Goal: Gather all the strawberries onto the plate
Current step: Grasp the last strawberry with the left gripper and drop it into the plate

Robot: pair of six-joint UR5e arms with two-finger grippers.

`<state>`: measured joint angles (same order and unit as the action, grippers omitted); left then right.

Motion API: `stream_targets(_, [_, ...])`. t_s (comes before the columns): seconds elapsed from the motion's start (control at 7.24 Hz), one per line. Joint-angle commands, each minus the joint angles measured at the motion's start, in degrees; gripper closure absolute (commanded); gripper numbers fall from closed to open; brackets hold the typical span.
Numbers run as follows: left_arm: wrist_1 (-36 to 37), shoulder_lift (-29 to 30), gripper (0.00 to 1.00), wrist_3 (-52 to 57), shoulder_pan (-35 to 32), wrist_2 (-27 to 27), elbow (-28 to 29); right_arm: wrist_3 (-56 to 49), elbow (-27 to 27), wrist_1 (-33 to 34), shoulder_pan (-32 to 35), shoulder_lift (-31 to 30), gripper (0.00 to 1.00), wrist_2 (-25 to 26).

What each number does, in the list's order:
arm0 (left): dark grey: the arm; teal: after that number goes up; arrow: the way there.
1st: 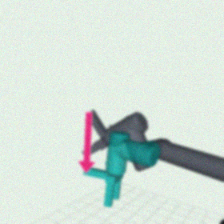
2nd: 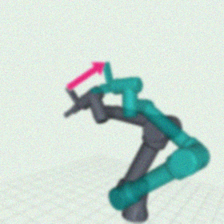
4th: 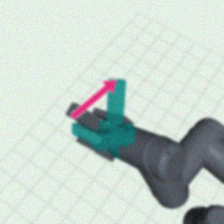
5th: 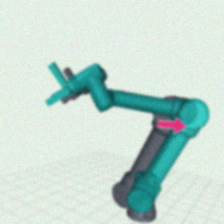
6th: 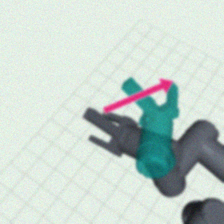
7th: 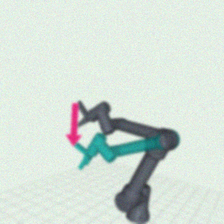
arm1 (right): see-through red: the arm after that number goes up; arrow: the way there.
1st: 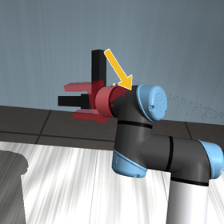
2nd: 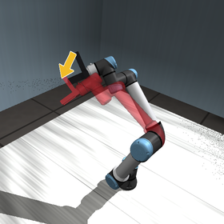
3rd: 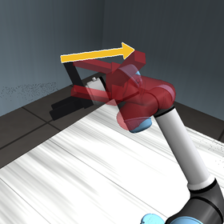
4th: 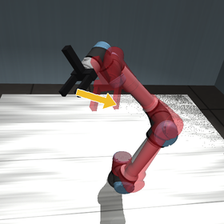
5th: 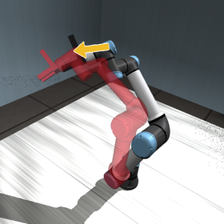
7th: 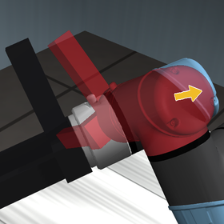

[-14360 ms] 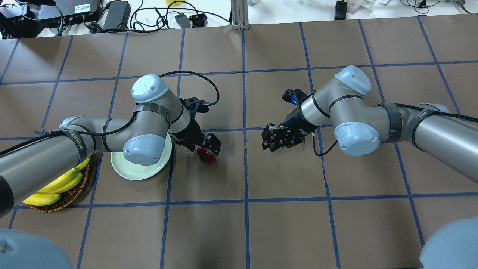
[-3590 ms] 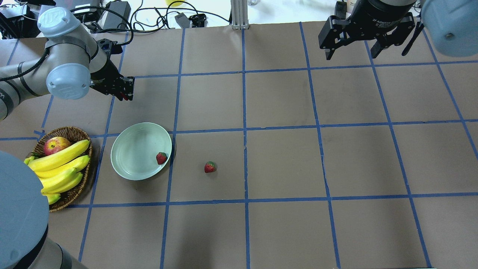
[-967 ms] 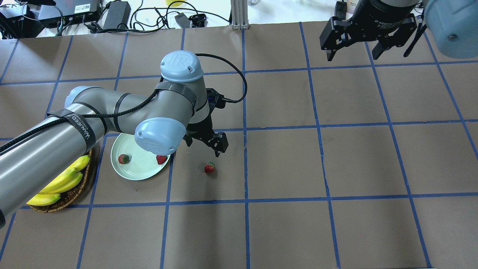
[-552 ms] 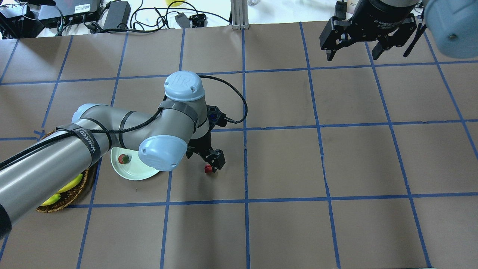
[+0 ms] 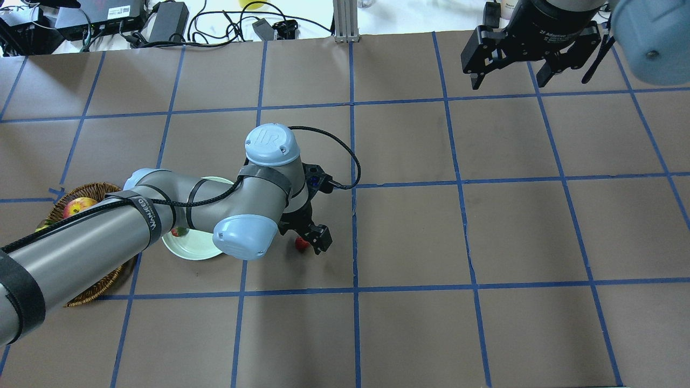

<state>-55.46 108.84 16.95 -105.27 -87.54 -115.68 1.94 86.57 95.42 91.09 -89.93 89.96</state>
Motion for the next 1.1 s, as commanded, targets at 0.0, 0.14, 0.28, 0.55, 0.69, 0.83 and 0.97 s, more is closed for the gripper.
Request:
stream_targets(0.0, [0.09,0.32,0.58,0.1,-0.19,-0.09,-1.21,0.0,0.0,0.11,0.05,0.01,0.0,0.04])
stream_targets(0.14, [0.09,0.23,0.93,0.19,-0.19,-0.18,-1.31,0.0,0.0,0.2,0.05,0.01,0.0,0.04])
stream_targets(0.28, [0.09,0.23,1.0,0.28,-0.19,-0.09,-1.13,0.0,0.0,0.03,-0.03,0.01,0.0,0.04])
stream_targets(0.55, [-0.69,-0.99,1.0,0.36,-0.02,0.17,2.36,0.0,-0.08,0.03,-0.04,-0.07,0.0,0.04])
stream_targets(0.69, [-5.49,-1.87,1.0,0.36,0.76,0.09,6.74,0.0,-0.08,0.12,0.05,-0.07,0.0,0.04])
stream_targets(0.83, [-12.93,-2.75,1.0,0.36,3.21,-0.26,13.31,0.0,-0.08,-0.06,-0.03,-0.07,0.0,0.04])
stream_targets(0.97, [-14.66,-3.02,1.0,0.63,8.89,-0.09,15.89,0.0,-0.08,-0.06,0.05,-0.07,0.0,0.04])
